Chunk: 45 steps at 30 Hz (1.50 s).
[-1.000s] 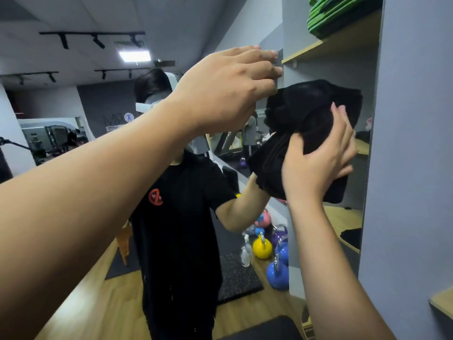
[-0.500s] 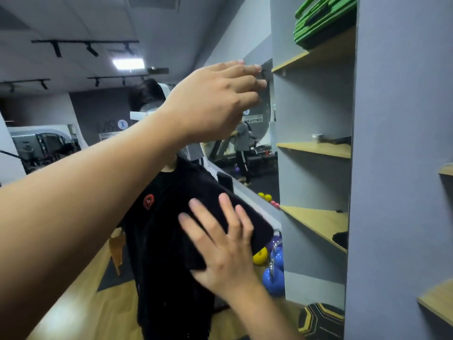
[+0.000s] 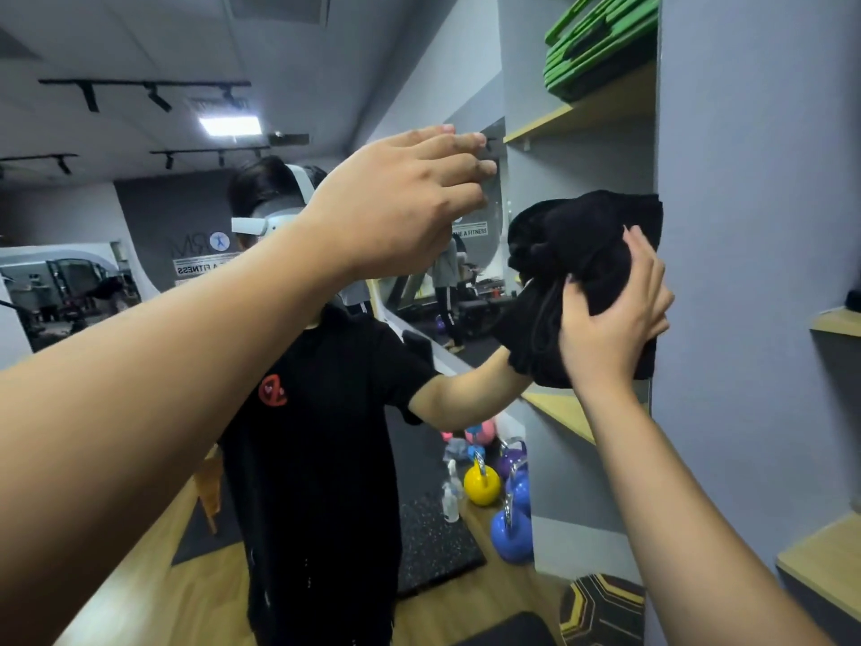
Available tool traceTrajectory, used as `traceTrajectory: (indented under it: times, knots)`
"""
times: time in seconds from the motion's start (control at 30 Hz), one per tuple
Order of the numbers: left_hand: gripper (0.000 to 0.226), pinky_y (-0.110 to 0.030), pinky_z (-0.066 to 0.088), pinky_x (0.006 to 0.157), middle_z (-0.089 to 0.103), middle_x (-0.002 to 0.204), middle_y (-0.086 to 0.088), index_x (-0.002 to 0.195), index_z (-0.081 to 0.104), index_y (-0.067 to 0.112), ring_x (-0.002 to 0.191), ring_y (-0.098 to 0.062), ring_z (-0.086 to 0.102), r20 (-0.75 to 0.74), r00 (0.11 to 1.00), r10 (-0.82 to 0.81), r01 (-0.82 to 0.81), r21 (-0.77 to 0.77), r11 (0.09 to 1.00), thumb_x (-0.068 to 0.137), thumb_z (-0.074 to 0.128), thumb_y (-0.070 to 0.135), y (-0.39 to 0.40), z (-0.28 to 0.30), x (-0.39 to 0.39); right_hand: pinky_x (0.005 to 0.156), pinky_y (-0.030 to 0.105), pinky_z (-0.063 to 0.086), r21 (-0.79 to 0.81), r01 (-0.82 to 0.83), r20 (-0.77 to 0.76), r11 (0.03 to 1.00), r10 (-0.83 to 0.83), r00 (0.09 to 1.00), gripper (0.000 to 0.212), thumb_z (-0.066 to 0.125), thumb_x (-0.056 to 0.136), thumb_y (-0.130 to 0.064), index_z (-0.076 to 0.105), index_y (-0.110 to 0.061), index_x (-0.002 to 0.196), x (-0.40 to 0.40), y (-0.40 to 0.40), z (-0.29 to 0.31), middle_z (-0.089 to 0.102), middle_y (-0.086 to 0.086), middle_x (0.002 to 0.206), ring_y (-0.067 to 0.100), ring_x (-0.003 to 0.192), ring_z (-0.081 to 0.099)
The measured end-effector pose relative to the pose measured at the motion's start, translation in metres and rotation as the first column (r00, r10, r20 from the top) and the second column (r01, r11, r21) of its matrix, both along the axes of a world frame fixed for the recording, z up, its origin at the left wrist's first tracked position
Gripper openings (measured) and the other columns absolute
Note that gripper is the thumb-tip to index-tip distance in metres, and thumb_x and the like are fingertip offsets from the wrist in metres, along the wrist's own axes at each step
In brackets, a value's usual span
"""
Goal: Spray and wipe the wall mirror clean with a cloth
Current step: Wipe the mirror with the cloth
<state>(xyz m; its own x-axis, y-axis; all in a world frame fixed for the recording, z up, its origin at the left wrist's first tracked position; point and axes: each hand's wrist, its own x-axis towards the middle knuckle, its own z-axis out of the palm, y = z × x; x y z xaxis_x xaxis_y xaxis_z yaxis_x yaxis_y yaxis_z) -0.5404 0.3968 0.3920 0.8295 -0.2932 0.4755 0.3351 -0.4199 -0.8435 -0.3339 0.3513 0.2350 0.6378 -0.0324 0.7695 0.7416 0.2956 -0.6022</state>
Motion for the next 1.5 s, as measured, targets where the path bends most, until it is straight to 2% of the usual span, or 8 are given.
traceTrajectory:
  times: [0.3, 0.4, 0.53, 0.7, 0.8, 1.0, 1.1, 1.5]
  knots:
    - [0.039, -0.049, 0.043, 0.116, 0.07, 0.131, -0.011, 0.111, 0.074, 0.007, 0.133, -0.034, 0.059, 0.006, 1.0, -0.005, 0.006, -0.01, 1.0, 0.087, 0.044, 0.01, 0.001, 0.0, 0.001, 0.117, 0.057, 0.017, -0.065, -0.04, -0.033, 0.997, 0.038, 0.999, 0.072, 0.056, 0.076, -0.032, 0.044, -0.031, 0.147, -0.054, -0.004, -0.034, 0.035, -0.013, 0.16, 0.028, 0.151, 0.021]
    - [0.038, -0.05, 0.042, 0.117, 0.069, 0.131, -0.011, 0.112, 0.074, 0.006, 0.134, -0.034, 0.057, 0.001, 1.0, -0.002, 0.002, -0.019, 1.0, 0.085, 0.046, 0.007, 0.001, 0.0, 0.002, 0.117, 0.058, 0.015, -0.187, -0.053, 0.193, 0.981, 0.089, 0.977, 0.079, 0.058, 0.071, -0.037, 0.041, -0.033, 0.148, -0.097, -0.012, -0.06, 0.033, -0.012, 0.161, 0.031, 0.153, 0.015]
    - [0.039, -0.05, 0.041, 0.117, 0.069, 0.133, -0.011, 0.113, 0.074, 0.006, 0.136, -0.035, 0.056, 0.005, 1.0, 0.009, -0.009, -0.027, 1.0, 0.087, 0.045, 0.008, -0.001, 0.001, 0.0, 0.121, 0.056, 0.012, -0.267, 0.079, 0.624, 0.96, 0.11, 0.774, 0.081, 0.065, 0.075, -0.05, 0.037, -0.034, 0.149, -0.143, -0.013, -0.107, 0.029, -0.008, 0.162, 0.038, 0.153, 0.013]
    - [0.04, -0.051, 0.04, 0.118, 0.068, 0.135, -0.011, 0.116, 0.073, 0.007, 0.138, -0.035, 0.054, -0.005, 1.0, 0.014, -0.014, -0.038, 0.999, 0.089, 0.044, 0.009, -0.001, 0.001, -0.001, 0.118, 0.052, 0.019, -0.222, 0.116, 0.721, 0.968, 0.083, 0.687, 0.087, 0.073, 0.073, -0.056, 0.037, -0.033, 0.149, -0.114, -0.009, -0.101, 0.03, -0.009, 0.161, 0.034, 0.151, 0.022]
    - [0.041, -0.051, 0.04, 0.118, 0.068, 0.134, -0.011, 0.115, 0.074, 0.008, 0.137, -0.035, 0.055, -0.003, 1.0, 0.012, -0.012, -0.042, 0.999, 0.088, 0.044, 0.008, -0.001, 0.0, -0.001, 0.116, 0.054, 0.023, -0.223, 0.043, 0.615, 0.974, 0.107, 0.781, 0.089, 0.072, 0.067, -0.04, 0.038, -0.033, 0.148, -0.079, -0.011, -0.071, 0.033, -0.008, 0.16, 0.032, 0.15, 0.024]
    - [0.042, -0.049, 0.037, 0.121, 0.067, 0.136, -0.012, 0.118, 0.073, 0.007, 0.138, -0.035, 0.054, -0.007, 0.999, 0.049, -0.049, -0.045, 0.998, 0.091, 0.041, 0.011, -0.004, -0.001, -0.002, 0.111, 0.062, 0.029, -0.067, -0.016, 0.1, 0.998, 0.022, 0.995, 0.071, 0.057, 0.076, -0.031, 0.045, -0.028, 0.146, -0.011, -0.004, -0.023, 0.04, -0.01, 0.157, 0.026, 0.145, 0.034]
    - [0.043, -0.05, 0.037, 0.121, 0.066, 0.137, -0.012, 0.119, 0.073, 0.007, 0.139, -0.035, 0.053, -0.006, 0.998, 0.059, -0.059, -0.053, 0.997, 0.093, 0.039, 0.013, -0.004, 0.0, -0.002, 0.11, 0.062, 0.03, -0.059, 0.015, -0.054, 0.998, -0.018, 0.998, 0.069, 0.058, 0.079, -0.032, 0.043, -0.031, 0.147, -0.002, 0.001, -0.018, 0.038, -0.013, 0.157, 0.022, 0.145, 0.034]
    - [0.039, -0.051, 0.038, 0.119, 0.068, 0.133, -0.014, 0.116, 0.073, 0.006, 0.138, -0.036, 0.054, -0.009, 0.999, 0.052, -0.052, -0.025, 0.998, 0.092, 0.043, 0.013, -0.005, 0.001, -0.002, 0.112, 0.067, 0.024, -0.097, -0.056, -0.246, 0.994, 0.031, 0.969, 0.068, 0.054, 0.084, -0.037, 0.037, -0.031, 0.15, -0.018, -0.005, -0.127, 0.033, -0.012, 0.162, 0.026, 0.149, 0.029]
